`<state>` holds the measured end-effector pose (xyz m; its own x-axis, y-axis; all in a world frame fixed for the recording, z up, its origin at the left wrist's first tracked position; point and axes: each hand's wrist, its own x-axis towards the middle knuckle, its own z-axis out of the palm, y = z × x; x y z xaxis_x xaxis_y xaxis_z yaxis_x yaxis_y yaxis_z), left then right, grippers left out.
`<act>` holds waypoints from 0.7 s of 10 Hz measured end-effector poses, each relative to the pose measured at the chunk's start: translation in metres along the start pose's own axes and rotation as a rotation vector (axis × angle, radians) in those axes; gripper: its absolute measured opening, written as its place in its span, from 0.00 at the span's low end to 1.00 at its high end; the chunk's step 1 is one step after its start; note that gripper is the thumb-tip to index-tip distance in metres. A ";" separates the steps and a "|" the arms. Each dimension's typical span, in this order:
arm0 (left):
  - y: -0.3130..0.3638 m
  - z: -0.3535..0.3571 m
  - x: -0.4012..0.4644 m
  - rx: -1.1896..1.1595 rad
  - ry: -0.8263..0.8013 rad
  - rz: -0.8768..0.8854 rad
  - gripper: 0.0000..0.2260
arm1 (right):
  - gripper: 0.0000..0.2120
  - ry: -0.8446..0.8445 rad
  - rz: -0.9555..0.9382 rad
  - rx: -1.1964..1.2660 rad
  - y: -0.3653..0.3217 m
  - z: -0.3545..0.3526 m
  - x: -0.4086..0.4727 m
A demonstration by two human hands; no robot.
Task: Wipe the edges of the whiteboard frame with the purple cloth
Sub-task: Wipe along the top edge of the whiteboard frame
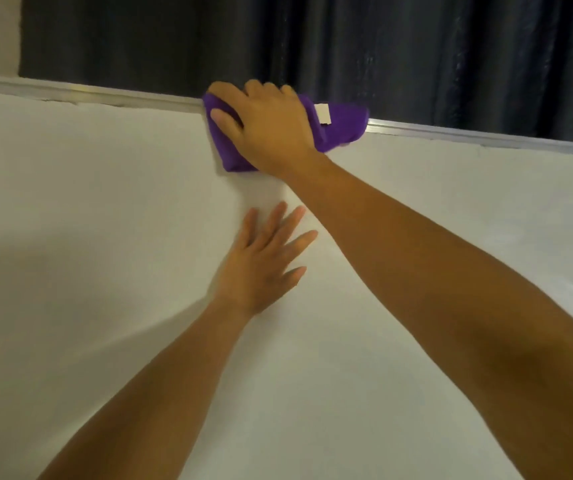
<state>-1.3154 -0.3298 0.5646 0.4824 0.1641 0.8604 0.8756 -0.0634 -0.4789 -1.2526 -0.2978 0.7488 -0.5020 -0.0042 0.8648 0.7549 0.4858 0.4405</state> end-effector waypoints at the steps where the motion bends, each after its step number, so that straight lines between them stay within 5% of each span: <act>1: -0.013 0.044 -0.013 0.048 -0.156 -0.025 0.29 | 0.22 0.004 0.067 -0.038 0.051 -0.012 -0.033; 3: -0.018 0.076 -0.022 0.148 -0.004 0.016 0.30 | 0.22 -0.059 0.133 -0.059 0.148 -0.039 -0.093; 7: -0.004 0.055 -0.024 0.142 -0.025 -0.013 0.28 | 0.23 -0.132 0.295 -0.142 0.324 -0.098 -0.196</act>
<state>-1.3313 -0.2797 0.5364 0.4686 0.1881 0.8631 0.8688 0.0784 -0.4888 -0.8685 -0.2255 0.7451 -0.2968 0.2354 0.9255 0.9220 0.3230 0.2135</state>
